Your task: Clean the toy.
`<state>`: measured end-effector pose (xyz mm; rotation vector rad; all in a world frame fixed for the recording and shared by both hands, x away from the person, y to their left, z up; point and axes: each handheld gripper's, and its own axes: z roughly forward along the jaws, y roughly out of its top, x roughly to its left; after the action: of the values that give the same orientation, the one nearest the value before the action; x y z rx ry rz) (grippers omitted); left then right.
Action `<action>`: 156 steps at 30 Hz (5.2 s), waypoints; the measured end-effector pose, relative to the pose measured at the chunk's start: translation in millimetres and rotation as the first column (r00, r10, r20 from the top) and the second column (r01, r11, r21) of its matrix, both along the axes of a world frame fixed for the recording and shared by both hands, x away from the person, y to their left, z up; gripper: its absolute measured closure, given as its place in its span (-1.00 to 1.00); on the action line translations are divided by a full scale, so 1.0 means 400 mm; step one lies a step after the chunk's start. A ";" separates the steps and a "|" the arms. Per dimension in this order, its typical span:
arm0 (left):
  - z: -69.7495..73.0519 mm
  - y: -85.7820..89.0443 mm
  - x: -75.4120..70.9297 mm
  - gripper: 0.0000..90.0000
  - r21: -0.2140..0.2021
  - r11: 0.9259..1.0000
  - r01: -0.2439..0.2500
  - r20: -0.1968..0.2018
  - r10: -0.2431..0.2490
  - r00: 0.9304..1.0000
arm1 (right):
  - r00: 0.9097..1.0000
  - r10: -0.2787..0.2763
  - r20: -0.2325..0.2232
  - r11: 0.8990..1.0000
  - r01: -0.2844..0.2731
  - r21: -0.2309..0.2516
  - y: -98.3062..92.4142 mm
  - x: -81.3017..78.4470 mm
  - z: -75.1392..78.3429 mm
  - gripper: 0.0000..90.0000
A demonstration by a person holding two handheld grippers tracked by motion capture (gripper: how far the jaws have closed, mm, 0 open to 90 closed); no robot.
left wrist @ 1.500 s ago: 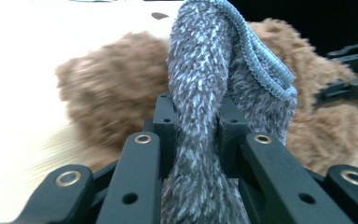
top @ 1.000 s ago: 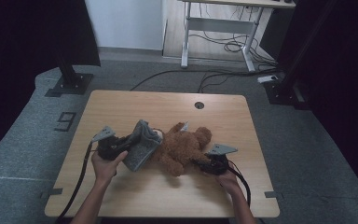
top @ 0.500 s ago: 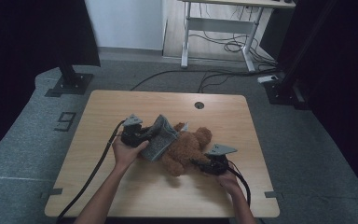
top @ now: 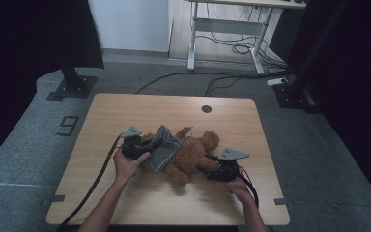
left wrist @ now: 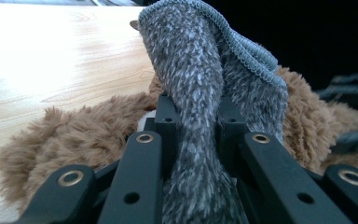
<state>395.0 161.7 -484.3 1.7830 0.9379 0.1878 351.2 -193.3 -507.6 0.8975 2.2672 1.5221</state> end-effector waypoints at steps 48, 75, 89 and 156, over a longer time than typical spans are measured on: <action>0.019 -0.267 -0.093 0.67 0.130 0.987 0.099 0.089 -0.111 0.990 | 0.998 -0.029 -0.053 0.996 0.024 -0.085 0.067 0.005 -0.031 0.08; -0.023 0.127 -0.087 0.69 0.102 0.974 -0.201 0.061 0.196 0.979 | 0.999 -0.002 -0.049 0.997 -0.002 -0.078 0.057 0.004 -0.034 0.10; 0.068 0.058 -0.130 0.72 -0.013 0.996 -0.083 0.134 0.084 0.987 | 0.999 -0.006 -0.051 0.997 0.002 -0.072 0.056 0.004 -0.036 0.10; 0.099 -0.160 -0.097 0.72 0.044 0.997 0.069 0.110 -0.074 0.991 | 0.998 -0.002 -0.058 0.999 0.000 -0.047 0.051 0.002 -0.045 0.11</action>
<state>356.2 97.7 -444.6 1.8211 0.7946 0.2592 352.0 -172.8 -525.7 0.9412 2.3324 1.4537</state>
